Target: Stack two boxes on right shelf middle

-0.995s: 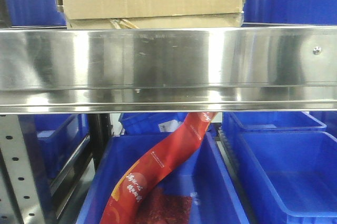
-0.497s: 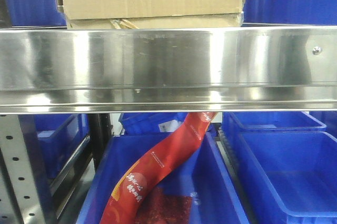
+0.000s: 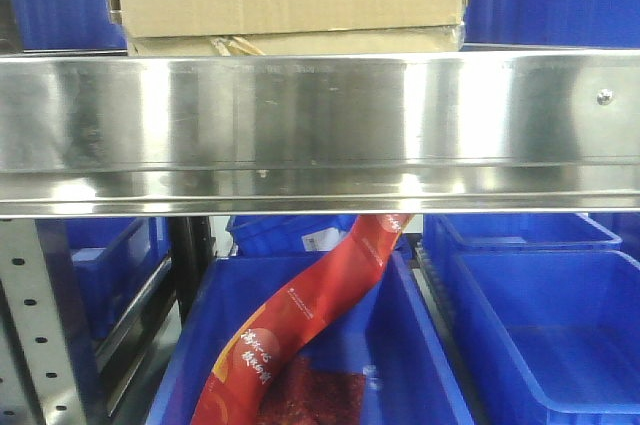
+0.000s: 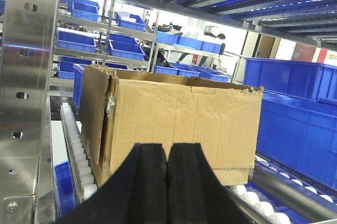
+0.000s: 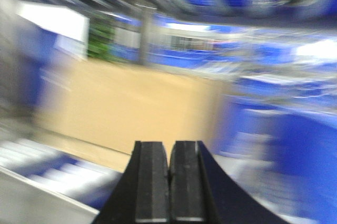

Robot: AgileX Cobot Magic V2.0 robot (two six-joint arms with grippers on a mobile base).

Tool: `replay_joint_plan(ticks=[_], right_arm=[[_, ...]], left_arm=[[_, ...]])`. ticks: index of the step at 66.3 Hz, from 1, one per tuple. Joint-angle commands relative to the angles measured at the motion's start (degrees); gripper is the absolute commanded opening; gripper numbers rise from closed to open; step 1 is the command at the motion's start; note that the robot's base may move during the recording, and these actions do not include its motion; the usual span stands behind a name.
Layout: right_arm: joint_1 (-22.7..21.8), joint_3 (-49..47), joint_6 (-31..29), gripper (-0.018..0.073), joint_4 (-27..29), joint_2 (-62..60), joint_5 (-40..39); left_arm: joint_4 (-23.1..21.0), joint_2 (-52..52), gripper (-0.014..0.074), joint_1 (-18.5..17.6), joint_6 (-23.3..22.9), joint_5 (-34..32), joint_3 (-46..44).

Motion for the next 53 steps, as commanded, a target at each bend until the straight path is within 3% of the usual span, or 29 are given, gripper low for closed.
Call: replay_joint_plan(ticks=[1,8,19,34,53], right_arm=[[-5.33,2.81,-7.14,-0.0169,4.48,-0.33,-3.56],[-12.16,6.48,-6.31,-0.0169,4.48,-0.67,-3.54],[-18.13,12.43,-2.62,-0.0169,4.37,-5.49,-3.44],[-18.84,15.05,-0.17,-0.0169,4.37,-13.81,6.59],[-18.98,15.05,1.00,-0.0169,2.87,-13.81,5.18]], left_arm=[[-0.04,-0.24,-0.0091,-0.12,0.11,-1.33,0.08],[-0.04,-0.24,-0.0091,-0.12,0.11,-1.33,0.08],[-0.04,-0.24,-0.0091,-0.12,0.11,-1.33,0.08],[0.07,-0.24,-0.0091,-0.12,0.11,-1.33,0.08],[0.06,-0.24,-0.0091,-0.12,0.11,-1.72,0.08]])
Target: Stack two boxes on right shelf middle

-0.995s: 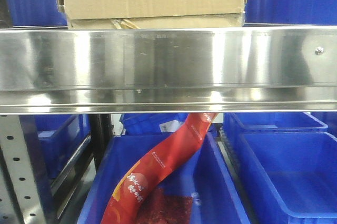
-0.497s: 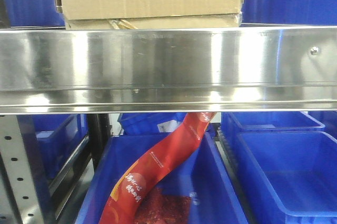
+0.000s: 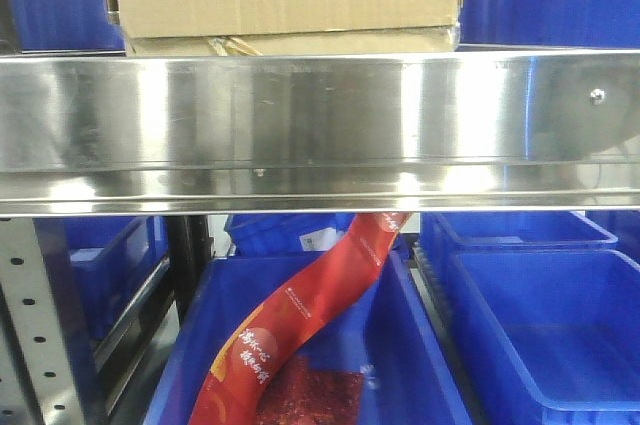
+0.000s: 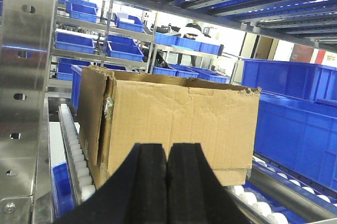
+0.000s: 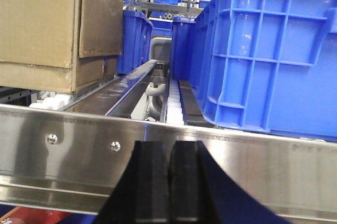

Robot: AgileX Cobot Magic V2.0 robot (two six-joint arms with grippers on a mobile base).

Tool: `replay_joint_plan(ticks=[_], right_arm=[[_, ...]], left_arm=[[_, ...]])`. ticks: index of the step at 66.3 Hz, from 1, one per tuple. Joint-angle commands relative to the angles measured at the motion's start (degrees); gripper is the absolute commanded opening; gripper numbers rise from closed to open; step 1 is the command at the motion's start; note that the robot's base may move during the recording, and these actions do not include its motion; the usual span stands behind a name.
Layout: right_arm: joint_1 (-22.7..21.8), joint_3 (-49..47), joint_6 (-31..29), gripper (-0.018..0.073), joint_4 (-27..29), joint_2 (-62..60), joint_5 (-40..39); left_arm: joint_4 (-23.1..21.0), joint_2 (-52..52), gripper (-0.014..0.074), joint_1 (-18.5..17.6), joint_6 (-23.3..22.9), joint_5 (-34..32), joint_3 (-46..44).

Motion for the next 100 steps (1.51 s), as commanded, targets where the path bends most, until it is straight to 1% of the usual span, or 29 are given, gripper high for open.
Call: replay_joint_plan(ticks=[1,61,63,65,69,70,74,75,76,78,85,93,100], right_arm=[[-0.37,0.04,0.36,-0.0169,-0.55,-0.48,-1.43],[-0.37,0.04,0.36,-0.0169,-0.55,-0.48,-1.43],[-0.37,0.04,0.36,-0.0169,-0.55,-0.48,-1.43],[-0.37,0.04,0.36,-0.0169,-0.55,-0.48,-1.43],[-0.37,0.04,0.36,-0.0169,-0.55,-0.48,-1.43],[-0.37,0.04,0.36,-0.0169,-0.55,-0.48,-1.43],[-0.37,0.04,0.36,-0.0169,-0.55,-0.48,-1.43],[-0.37,0.04,0.36,-0.0169,-0.55,-0.48,-1.43],[-0.37,0.04,0.36,-0.0169,-0.55,-0.48,-1.43],[-0.37,0.04,0.36,-0.0169,-0.55,-0.48,-1.43],[-0.37,0.04,0.36,-0.0169,-0.55,-0.48,-1.43],[-0.37,0.04,0.36,-0.0169,-0.55,-0.48,-1.43],[-0.37,0.04,0.36,-0.0169,-0.55,-0.48,-1.43]], left_arm=[[0.06,-0.24,-0.0091,-0.12,0.11,-1.48,0.08],[0.06,-0.24,-0.0091,-0.12,0.26,-1.72,0.91],[-0.47,-0.85,-0.0091,0.00,1.62,-1.72,1.51],[-2.72,-1.70,-0.0091,0.63,3.68,-1.57,2.73],[-8.46,-3.32,-0.0093,2.27,12.43,-1.57,5.33],[-11.08,-4.00,-0.0093,3.07,15.81,-1.67,6.01],[-16.74,-6.18,-0.0093,5.97,24.06,-2.17,9.49],[-17.93,-6.68,-0.0093,6.66,25.68,-2.37,10.28],[-18.32,-7.16,-0.0093,7.36,27.78,-2.59,11.07],[-18.32,-8.36,-0.0093,9.05,29.99,-2.77,12.99],[-18.16,-12.76,-0.0093,14.38,30.11,-2.77,18.66],[-17.70,-16.88,-0.0093,18.97,29.99,-3.00,23.34],[-17.70,-18.71,-0.0093,22.04,29.87,-3.29,27.01]])
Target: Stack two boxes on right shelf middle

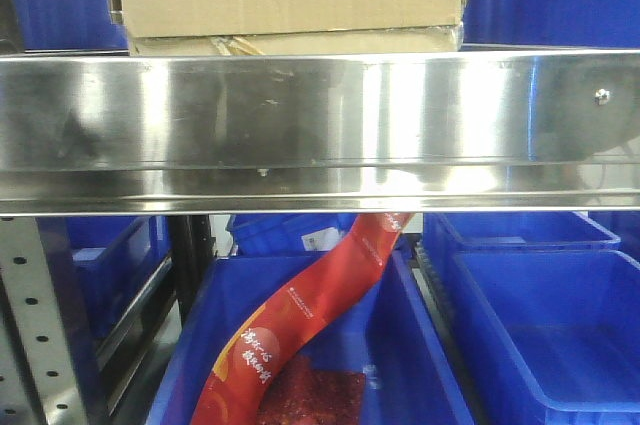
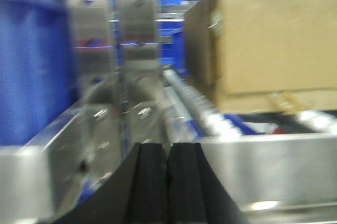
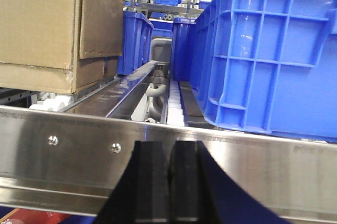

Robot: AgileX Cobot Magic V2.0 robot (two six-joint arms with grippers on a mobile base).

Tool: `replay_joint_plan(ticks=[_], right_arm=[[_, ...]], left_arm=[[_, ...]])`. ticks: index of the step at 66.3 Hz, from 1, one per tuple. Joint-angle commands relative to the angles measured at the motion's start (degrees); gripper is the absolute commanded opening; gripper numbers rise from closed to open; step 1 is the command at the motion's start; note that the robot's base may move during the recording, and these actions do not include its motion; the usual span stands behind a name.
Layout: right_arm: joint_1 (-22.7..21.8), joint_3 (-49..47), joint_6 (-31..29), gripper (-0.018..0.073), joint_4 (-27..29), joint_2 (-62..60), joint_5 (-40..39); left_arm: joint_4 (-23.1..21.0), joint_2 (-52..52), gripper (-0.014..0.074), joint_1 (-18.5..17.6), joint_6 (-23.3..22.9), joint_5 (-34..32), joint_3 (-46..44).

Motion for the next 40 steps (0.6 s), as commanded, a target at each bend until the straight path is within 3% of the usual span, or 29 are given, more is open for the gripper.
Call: replay_joint_plan(ticks=[1,6,40], right_arm=[[-0.13,0.04,0.14,-0.0169,-0.33,-0.48,-1.31],[-0.13,0.04,0.14,-0.0169,-0.33,-0.48,-1.31],[-0.13,0.04,0.14,-0.0169,-0.33,-0.48,-1.42]], left_arm=[[-0.25,-1.03,-0.0093,2.33,0.23,-1.62,2.78],[-0.51,-1.03,-0.0093,2.98,-0.29,-5.68,3.99],[-0.50,-1.03,-0.0093,2.98,-0.31,-4.28,3.99]])
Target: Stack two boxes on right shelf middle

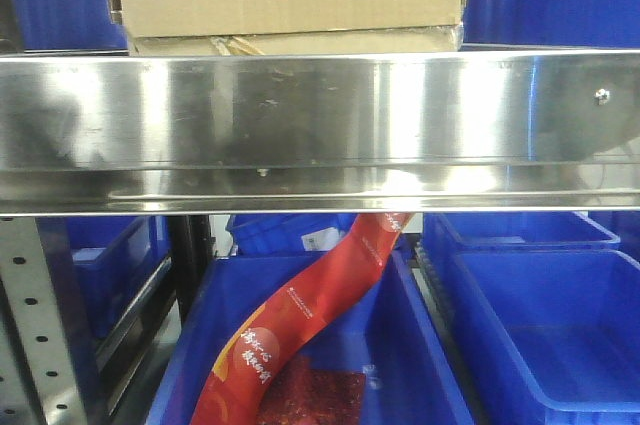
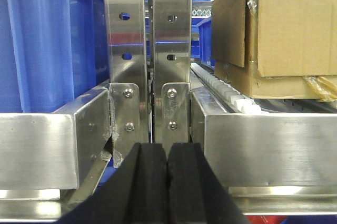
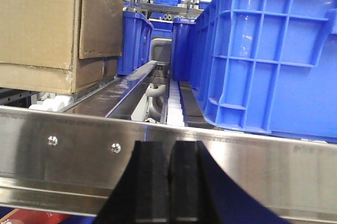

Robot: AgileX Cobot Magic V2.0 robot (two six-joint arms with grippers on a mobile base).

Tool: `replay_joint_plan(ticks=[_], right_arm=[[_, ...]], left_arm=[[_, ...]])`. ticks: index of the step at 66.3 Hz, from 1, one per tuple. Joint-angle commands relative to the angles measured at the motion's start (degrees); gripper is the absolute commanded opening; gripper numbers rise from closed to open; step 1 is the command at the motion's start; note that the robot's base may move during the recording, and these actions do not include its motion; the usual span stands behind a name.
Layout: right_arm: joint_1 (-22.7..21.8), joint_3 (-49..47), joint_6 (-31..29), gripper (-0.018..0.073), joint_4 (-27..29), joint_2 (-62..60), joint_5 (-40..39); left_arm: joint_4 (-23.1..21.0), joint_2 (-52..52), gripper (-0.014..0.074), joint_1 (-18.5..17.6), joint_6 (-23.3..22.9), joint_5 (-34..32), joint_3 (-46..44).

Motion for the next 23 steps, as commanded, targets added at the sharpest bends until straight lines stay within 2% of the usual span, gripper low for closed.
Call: replay_joint_plan(ticks=[1,23], right_arm=[[-0.13,-0.05,0.14,-0.0169,-0.33,-0.48,-1.34],[-0.13,-0.05,0.14,-0.0169,-0.33,-0.48,-1.34]], left_arm=[[-0.39,-0.30,-0.0093,0.18,-0.31,-1.12,-0.11],[-0.39,-0.30,-0.0093,0.18,-0.31,-1.12,-0.11]])
